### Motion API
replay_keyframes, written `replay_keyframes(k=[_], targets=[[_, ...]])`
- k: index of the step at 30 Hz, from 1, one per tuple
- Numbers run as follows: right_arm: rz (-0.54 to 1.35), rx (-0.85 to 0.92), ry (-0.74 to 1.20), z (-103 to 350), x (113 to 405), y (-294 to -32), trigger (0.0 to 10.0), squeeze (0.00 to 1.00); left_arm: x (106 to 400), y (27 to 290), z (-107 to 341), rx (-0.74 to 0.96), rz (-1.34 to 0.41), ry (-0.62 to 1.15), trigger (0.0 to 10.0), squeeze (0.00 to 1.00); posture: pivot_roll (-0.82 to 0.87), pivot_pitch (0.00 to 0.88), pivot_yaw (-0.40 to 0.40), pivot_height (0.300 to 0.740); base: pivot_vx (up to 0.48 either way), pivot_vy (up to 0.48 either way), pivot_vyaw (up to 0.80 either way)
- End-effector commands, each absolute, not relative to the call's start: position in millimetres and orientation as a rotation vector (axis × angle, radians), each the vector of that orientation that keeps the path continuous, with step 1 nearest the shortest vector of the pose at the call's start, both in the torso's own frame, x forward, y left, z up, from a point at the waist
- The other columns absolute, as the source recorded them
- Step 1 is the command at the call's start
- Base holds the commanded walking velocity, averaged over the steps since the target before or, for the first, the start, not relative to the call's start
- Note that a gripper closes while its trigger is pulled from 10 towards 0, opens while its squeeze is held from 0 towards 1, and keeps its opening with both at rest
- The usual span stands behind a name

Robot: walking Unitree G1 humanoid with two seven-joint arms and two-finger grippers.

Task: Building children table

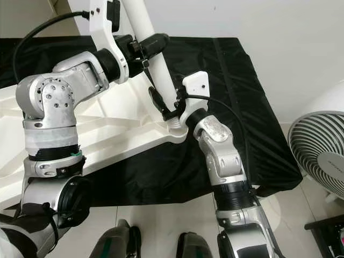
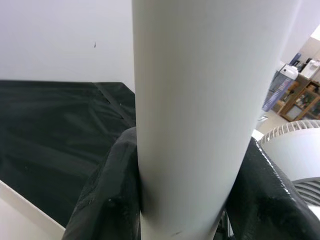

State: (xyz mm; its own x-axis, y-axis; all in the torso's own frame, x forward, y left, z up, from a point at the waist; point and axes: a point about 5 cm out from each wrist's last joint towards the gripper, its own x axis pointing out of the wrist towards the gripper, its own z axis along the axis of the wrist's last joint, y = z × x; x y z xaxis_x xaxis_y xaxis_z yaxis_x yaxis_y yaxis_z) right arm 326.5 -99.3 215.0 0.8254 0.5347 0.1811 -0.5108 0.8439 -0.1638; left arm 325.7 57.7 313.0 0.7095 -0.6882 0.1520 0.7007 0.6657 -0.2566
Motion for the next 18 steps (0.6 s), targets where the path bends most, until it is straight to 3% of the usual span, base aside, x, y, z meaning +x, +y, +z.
replay_keyframes(k=[1,7,18], targets=[[0.555,-0.127,-0.162,207,329,-95,10.0,0.0,319,51,314,-0.249,-0.803,-0.101,10.0,0.0,0.02,0.038,0.02,0.74,0.0,0.0,0.0],[0.545,-0.133,-0.124,203,331,-86,10.0,0.0,314,45,305,-0.123,-0.809,-0.16,10.0,0.0,0.02,0.049,-0.01,0.74,0.0,0.0,0.0],[0.549,-0.179,-0.126,196,329,-79,10.0,0.0,318,43,311,-0.091,-0.738,-0.225,10.0,0.0,0.03,0.047,-0.013,0.74,0.0,0.0,0.0]])
